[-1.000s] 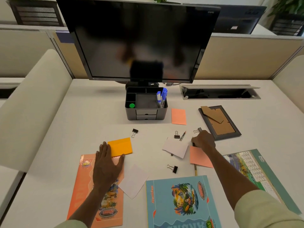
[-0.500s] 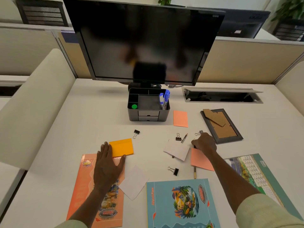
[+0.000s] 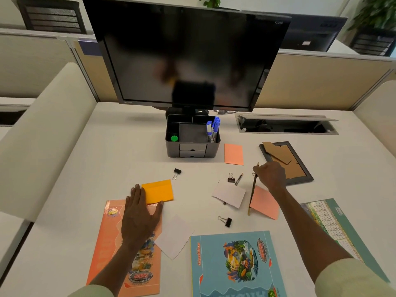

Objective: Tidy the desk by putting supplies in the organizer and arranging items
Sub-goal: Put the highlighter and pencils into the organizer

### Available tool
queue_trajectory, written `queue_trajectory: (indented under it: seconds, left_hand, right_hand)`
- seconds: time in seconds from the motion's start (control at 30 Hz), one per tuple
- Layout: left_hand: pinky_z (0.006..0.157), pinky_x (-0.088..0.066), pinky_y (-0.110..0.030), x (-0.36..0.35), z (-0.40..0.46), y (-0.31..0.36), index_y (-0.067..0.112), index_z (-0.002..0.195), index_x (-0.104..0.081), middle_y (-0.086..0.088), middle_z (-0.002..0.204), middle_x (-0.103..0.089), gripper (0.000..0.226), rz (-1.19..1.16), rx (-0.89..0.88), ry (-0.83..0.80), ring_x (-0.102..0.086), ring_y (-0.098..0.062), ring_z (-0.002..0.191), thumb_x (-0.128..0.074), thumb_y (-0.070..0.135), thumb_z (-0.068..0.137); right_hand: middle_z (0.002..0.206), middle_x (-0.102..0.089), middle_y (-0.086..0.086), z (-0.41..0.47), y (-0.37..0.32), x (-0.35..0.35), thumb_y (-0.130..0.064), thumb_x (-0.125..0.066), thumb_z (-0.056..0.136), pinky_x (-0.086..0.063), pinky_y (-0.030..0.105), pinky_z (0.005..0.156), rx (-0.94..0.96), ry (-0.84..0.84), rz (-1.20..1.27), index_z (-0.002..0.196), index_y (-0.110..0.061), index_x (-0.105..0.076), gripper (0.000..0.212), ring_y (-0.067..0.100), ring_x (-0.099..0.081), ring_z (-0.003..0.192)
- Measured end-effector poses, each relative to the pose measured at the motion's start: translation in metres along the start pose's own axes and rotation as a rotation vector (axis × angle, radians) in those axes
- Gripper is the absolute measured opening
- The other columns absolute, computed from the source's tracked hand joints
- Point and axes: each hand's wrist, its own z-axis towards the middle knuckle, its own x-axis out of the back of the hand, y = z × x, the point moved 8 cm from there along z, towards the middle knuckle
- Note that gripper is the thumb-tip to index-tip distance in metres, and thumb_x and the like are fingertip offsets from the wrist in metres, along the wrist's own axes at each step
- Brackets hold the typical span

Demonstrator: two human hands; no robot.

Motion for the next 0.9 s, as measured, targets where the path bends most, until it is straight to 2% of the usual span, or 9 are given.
queue_trajectory:
  seconds: [0.1, 0.17, 0.27, 0.43, 0.53, 0.63, 0.7, 0.9]
  left_hand:
    - [0.121, -0.02, -0.044, -0.001, 0.0, 0.0, 0.006, 0.15, -0.029, -0.009, 0.16, -0.024, 0.092, 0.003, 0.0, -0.003, -0.022, -0.026, 0.148, -0.032, 0.071, 0.086]
    - [0.121, -0.019, -0.043, -0.001, 0.0, 0.0, 0.006, 0.151, -0.029, -0.009, 0.16, -0.023, 0.092, 0.005, -0.002, -0.004, -0.021, -0.026, 0.149, -0.032, 0.071, 0.086]
    - [0.121, -0.017, -0.042, -0.001, 0.0, -0.001, 0.006, 0.151, -0.028, -0.008, 0.16, -0.022, 0.092, 0.003, 0.0, -0.004, -0.02, -0.025, 0.149, -0.032, 0.071, 0.086]
    - [0.121, -0.018, -0.042, -0.001, 0.0, -0.001, 0.007, 0.151, -0.028, -0.008, 0.16, -0.023, 0.09, 0.007, 0.006, -0.007, -0.021, -0.025, 0.148, -0.034, 0.069, 0.087]
    - [0.121, -0.018, -0.041, -0.003, 0.001, -0.002, 0.007, 0.151, -0.028, -0.008, 0.16, -0.023, 0.091, 0.006, 0.007, -0.013, -0.021, -0.025, 0.148, -0.032, 0.071, 0.086]
    - [0.121, -0.017, -0.041, -0.003, 0.0, -0.003, 0.008, 0.152, -0.027, -0.007, 0.16, -0.022, 0.092, 0.002, 0.01, -0.014, -0.021, -0.025, 0.149, -0.03, 0.072, 0.086]
    - [0.12, -0.017, -0.041, -0.002, 0.0, -0.002, 0.008, 0.152, -0.027, -0.007, 0.16, -0.022, 0.092, 0.003, 0.012, -0.009, -0.021, -0.025, 0.148, -0.03, 0.073, 0.086]
    - [0.121, -0.017, -0.041, -0.001, 0.0, -0.001, 0.009, 0.152, -0.026, -0.006, 0.161, -0.021, 0.092, -0.004, 0.014, -0.009, -0.02, -0.024, 0.149, -0.028, 0.074, 0.086]
  right_hand:
    - [0.039, -0.041, 0.003, -0.005, -0.013, 0.013, -0.015, -0.057, 0.07, -0.034, 0.024, 0.051, 0.079, 0.056, 0.067, 0.041, -0.005, -0.047, 0.033, 0.017, -0.037, 0.041]
    - [0.04, -0.046, 0.011, -0.006, -0.02, 0.02, -0.013, -0.056, 0.069, -0.034, 0.024, 0.051, 0.119, 0.103, 0.107, 0.041, -0.005, -0.048, 0.03, 0.017, -0.038, 0.041]
    - [0.052, -0.061, 0.016, -0.007, -0.028, 0.029, -0.015, -0.057, 0.072, -0.037, 0.022, 0.051, 0.147, 0.177, 0.157, 0.052, -0.001, -0.061, 0.024, 0.021, -0.047, 0.045]
    - [0.053, -0.057, -0.002, -0.013, -0.055, 0.044, -0.015, -0.063, 0.077, -0.033, 0.014, 0.053, 0.229, 0.233, 0.215, 0.058, -0.009, -0.06, 0.021, 0.008, -0.047, 0.051]
    - [0.061, -0.062, -0.001, -0.017, -0.078, 0.049, -0.019, -0.065, 0.079, -0.041, 0.02, 0.062, 0.292, 0.248, 0.256, 0.066, -0.009, -0.064, 0.016, 0.009, -0.054, 0.059]
    - [0.061, -0.06, -0.003, -0.025, -0.113, 0.056, -0.018, -0.065, 0.082, -0.036, 0.006, 0.058, 0.391, 0.251, 0.29, 0.071, -0.009, -0.065, 0.014, 0.004, -0.052, 0.056]
    - [0.062, -0.058, -0.009, -0.031, -0.139, 0.061, -0.018, -0.065, 0.084, -0.039, 0.0, 0.058, 0.46, 0.247, 0.336, 0.075, -0.012, -0.066, 0.01, 0.001, -0.053, 0.057]
    - [0.069, -0.063, -0.008, -0.036, -0.216, 0.066, -0.019, -0.065, 0.087, -0.044, 0.002, 0.061, 0.639, 0.243, 0.454, 0.083, -0.012, -0.069, 0.009, -0.001, -0.057, 0.062]
